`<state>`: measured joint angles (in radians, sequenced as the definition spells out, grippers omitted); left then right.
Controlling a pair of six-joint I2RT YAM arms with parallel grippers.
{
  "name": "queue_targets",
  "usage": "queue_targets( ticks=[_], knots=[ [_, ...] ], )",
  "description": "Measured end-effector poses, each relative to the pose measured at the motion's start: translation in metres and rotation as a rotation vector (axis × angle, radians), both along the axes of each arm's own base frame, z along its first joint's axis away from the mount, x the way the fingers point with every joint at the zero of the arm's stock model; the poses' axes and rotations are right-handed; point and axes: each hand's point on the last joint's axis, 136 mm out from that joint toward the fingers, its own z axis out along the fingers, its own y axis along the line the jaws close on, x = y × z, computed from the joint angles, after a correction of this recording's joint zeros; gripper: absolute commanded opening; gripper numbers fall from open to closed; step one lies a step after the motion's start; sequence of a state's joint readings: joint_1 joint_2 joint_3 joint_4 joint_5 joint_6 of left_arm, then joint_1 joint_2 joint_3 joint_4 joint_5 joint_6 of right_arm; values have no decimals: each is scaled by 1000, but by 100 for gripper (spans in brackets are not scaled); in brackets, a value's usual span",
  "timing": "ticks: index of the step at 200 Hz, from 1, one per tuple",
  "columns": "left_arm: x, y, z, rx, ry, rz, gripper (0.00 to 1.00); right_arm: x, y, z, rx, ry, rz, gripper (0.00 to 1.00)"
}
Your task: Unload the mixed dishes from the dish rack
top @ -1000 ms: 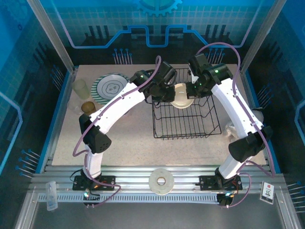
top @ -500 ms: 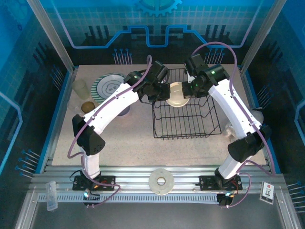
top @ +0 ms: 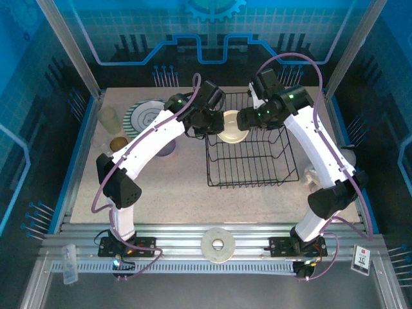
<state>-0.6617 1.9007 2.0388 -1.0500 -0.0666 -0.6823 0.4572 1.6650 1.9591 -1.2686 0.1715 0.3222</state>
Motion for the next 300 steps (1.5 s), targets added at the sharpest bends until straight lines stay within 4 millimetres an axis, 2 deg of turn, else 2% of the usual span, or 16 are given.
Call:
queue_targets(
  ticks=[9,29,46,71,104,118,134,153,184,209,240,300],
  knots=[
    [1,2,-1,2,3,5,0,1,1,2,12,-6,-2,100],
    [6,13,-1,7,9,30,0,2,5,9,35,-36,19,100],
    [11,35,0,10,13,75,0,0,8,18,68,-73,34,100],
    [5,95,1,29,25,185,0,-11,9,27,117,-127,62,100],
    [-18,184,-1,49,42,368,0,-23,12,25,162,-149,99,100],
    [-25,209,-7,60,62,428,0,-23,17,21,179,-144,116,100],
    [-28,227,-20,73,99,468,0,-22,21,17,191,-137,131,100],
    [-27,236,-37,95,145,480,0,-23,25,13,208,-126,146,100],
    [-15,241,-61,104,195,482,0,-22,29,8,224,-121,156,100],
    [-9,247,-87,106,243,489,0,-23,25,1,218,-107,146,100],
    [-4,252,-109,119,285,495,0,-26,11,-8,224,-85,99,100],
    [-3,256,-129,121,293,489,0,-29,-28,-10,257,-88,-33,100]
  ],
)
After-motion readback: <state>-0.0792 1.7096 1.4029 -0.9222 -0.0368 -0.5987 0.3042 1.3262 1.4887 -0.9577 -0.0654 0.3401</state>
